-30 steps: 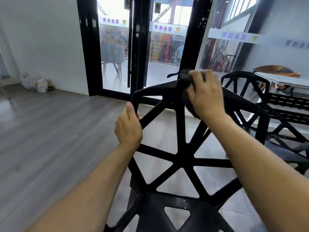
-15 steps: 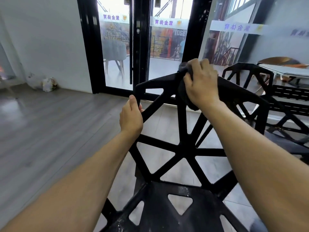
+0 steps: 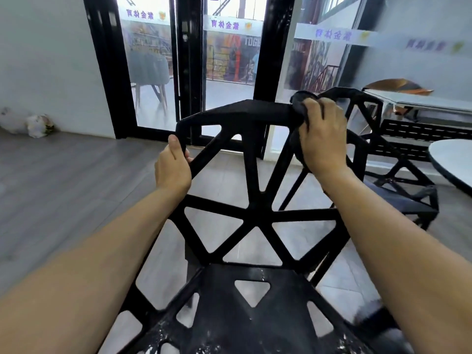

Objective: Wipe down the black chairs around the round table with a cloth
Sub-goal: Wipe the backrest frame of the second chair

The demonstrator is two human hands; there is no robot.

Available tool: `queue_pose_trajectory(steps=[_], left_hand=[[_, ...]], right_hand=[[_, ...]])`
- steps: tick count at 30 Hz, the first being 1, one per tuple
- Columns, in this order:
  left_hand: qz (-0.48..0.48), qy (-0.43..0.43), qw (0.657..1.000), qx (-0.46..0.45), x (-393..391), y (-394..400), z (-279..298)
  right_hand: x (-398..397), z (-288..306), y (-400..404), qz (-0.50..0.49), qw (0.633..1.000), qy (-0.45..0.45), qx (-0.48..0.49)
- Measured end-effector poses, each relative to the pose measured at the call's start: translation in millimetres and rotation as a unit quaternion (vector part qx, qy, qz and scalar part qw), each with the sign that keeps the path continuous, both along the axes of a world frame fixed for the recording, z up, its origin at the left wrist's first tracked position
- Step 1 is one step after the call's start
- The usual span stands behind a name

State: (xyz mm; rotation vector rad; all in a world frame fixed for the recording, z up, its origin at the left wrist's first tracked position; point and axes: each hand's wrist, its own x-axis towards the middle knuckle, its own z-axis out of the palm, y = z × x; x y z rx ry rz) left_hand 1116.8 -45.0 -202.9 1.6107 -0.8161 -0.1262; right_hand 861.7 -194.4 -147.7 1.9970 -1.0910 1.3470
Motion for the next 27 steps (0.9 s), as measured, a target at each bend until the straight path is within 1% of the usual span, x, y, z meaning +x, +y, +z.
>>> queue_pose_trajectory(steps=[2,4,6,8,10,11,13,15,17,19,20,23,25,27], left_hand=[[-0.002,0.0,1.0,-0.008,-0.1,-3.9,-0.9],[-0.005,0.001,1.0,-0.012,0.5,-5.0,-1.9],[-0.015,0.002,1.0,-0.01,2.9,-5.7,-2.6],[-0.023,0.006,1.0,-0.013,4.1,-4.5,-2.2],[-0.027,0.003,1.0,-0.013,5.5,-4.5,-2.4],[-0.028,0.003,1.0,-0.009,6.2,-4.4,-2.5],[-0.033,0.006,0.999,0.002,6.5,-3.6,-2.1],[-0.038,0.002,0.999,-0.001,6.0,-0.8,0.3],[-0.049,-0.018,0.999,0.01,5.8,6.7,0.9],[-0.056,-0.048,0.996,0.055,3.0,22.4,-4.4],[-0.052,-0.074,0.991,0.095,2.8,33.8,-11.9],[-0.052,-0.165,0.961,0.216,7.6,75.7,-46.5],[-0.069,-0.158,0.946,0.274,10.4,100.5,-69.8],[-0.075,-0.14,0.944,0.29,8.8,117.5,-84.0]], right_hand=[[-9.1,-9.1,3.8,0.008,1.0,-0.016,0.0],[-3.5,-11.5,7.1,0.035,0.998,-0.051,0.007],[4.0,-16.1,11.2,0.062,0.996,-0.064,0.002],[15.9,-38.1,19.4,0.116,0.993,-0.03,0.0],[35.8,-80.0,38.6,0.165,0.986,0.019,0.01],[43.7,-101.1,48.6,0.173,0.984,0.032,0.022],[50.5,-126.0,61.6,0.175,0.983,0.023,0.045],[49.1,-129.7,63.2,0.176,0.984,0.016,0.036],[42.1,-137.1,62.4,0.175,0.984,0.038,0.02],[34.1,-151.4,66.5,0.178,0.981,0.074,0.002],[27.5,-159.5,67.6,0.181,0.978,0.099,-0.005],[8.5,-185.2,71.9,0.191,0.968,0.16,-0.024],[2.5,-194.8,78.7,0.193,0.965,0.178,-0.018],[5.2,-184.2,84.5,0.198,0.966,0.167,-0.02]])
